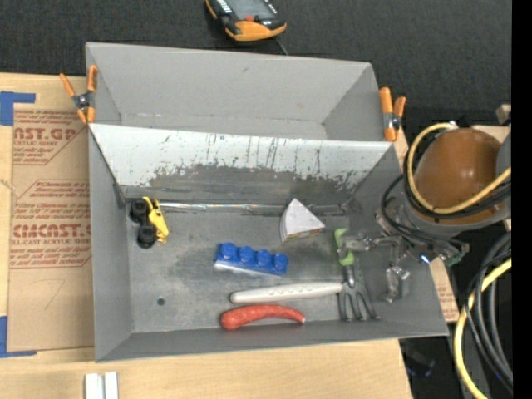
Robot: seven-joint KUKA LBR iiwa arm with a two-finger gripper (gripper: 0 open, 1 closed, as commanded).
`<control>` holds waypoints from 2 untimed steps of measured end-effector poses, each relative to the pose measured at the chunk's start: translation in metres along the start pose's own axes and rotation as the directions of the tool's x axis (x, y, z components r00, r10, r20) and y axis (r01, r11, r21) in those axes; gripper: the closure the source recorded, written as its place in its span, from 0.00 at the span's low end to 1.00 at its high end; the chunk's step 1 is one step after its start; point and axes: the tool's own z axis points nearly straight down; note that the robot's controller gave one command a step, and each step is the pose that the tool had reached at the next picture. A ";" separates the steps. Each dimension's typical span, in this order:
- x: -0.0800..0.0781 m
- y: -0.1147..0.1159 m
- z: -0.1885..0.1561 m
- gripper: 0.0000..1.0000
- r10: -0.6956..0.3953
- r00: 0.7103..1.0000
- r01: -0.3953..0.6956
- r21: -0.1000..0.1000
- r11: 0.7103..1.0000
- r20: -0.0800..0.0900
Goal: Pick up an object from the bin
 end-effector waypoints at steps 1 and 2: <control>-0.002 0.021 0.016 0.00 0.410 0.912 -0.410 -0.005 0.912 -0.006; -0.017 0.010 0.032 1.00 0.445 0.896 -0.445 -0.001 0.896 0.003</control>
Offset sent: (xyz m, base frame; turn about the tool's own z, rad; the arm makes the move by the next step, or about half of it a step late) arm 0.0068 0.0170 -0.0323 0.4613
